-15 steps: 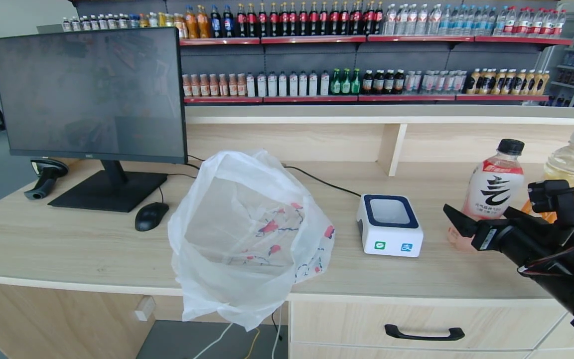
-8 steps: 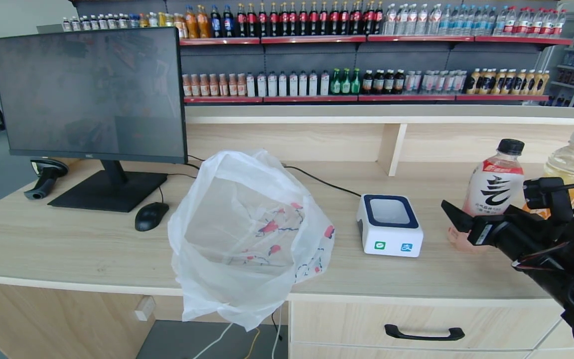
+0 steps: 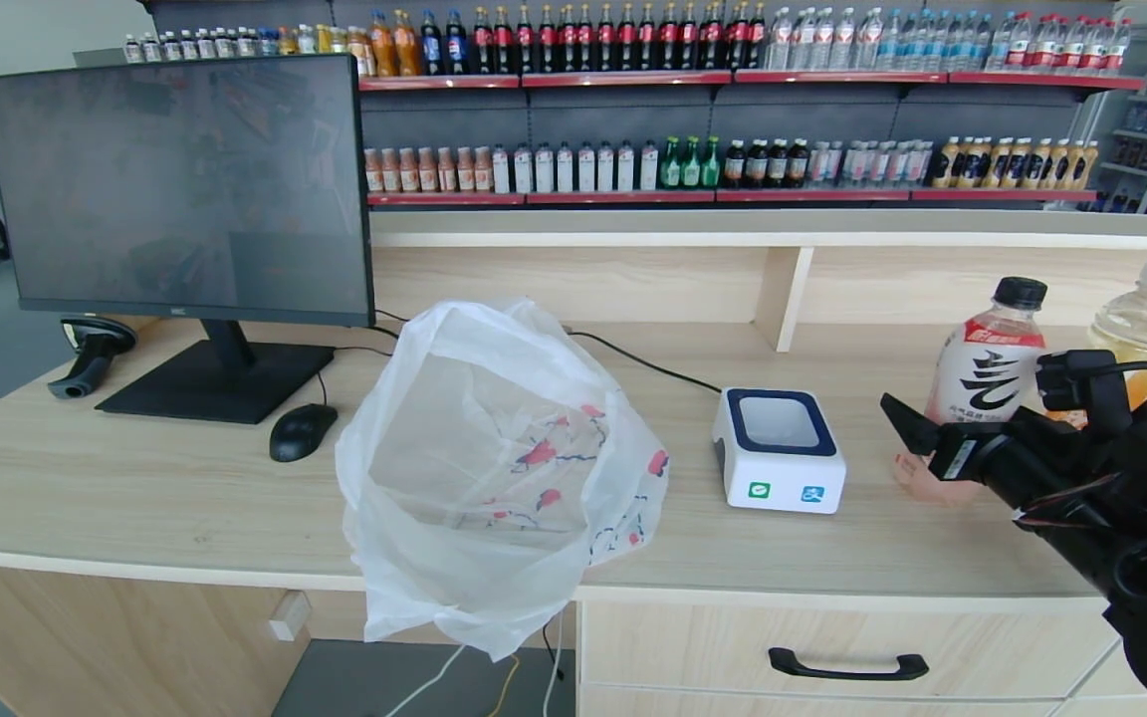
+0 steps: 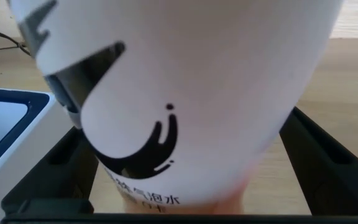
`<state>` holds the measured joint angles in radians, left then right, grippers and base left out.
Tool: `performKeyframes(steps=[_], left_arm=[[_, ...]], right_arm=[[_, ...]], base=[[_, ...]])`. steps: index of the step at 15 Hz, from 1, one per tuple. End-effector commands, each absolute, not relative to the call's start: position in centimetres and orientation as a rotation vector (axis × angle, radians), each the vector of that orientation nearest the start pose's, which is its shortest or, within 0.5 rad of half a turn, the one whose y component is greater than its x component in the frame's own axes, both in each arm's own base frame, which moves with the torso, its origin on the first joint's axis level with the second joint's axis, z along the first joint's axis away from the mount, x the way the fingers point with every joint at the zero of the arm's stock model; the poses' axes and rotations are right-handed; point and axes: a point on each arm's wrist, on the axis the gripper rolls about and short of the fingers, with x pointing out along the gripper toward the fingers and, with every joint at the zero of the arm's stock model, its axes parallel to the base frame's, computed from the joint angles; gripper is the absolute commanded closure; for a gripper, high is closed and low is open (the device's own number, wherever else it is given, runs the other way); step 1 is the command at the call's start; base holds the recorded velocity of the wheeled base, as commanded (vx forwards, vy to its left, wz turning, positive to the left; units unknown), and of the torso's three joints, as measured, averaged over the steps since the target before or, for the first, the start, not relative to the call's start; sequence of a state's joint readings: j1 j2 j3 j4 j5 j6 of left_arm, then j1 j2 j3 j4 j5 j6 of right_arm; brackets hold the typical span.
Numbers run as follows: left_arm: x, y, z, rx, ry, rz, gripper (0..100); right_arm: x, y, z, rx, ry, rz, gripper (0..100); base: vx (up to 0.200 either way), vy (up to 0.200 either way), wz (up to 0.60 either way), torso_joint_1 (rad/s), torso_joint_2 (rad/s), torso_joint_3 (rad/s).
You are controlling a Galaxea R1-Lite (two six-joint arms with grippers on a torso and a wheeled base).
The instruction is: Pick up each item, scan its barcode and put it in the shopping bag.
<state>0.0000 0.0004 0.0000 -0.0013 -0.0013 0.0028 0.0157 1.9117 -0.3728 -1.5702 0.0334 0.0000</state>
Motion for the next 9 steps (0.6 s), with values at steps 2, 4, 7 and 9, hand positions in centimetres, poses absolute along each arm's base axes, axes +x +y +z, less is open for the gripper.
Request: performKeyframes(steps=[2,4,7,9], left_arm=[[-2.28,0.0,7.56,0.003,-0.002,-0.002,0],[-2.28,0.0,7.56,0.003,-0.002,-0.002,0],[-2.28,0.0,7.56,0.003,-0.002,-0.002,0],[-2.28,0.0,7.56,0.003,-0.002,-0.002,0]], right_arm=[[28.59,0.34,11.76,-0.002,-0.051,0.043,0],[28.57,0.34,11.8,-0.001,-0.052,0.043,0],[28.6,0.21,11.83,-0.002,-0.054,0.038,0],[28.62,0.16,11.86,-0.002,-0.055,0.037,0]], base=[[0.0,0.0,0.0,0.0,0.0,0.0],[0.0,0.0,0.0,0.0,0.0,0.0],[0.0,0.0,0.0,0.0,0.0,0.0],[0.0,0.0,0.0,0.0,0.0,0.0]])
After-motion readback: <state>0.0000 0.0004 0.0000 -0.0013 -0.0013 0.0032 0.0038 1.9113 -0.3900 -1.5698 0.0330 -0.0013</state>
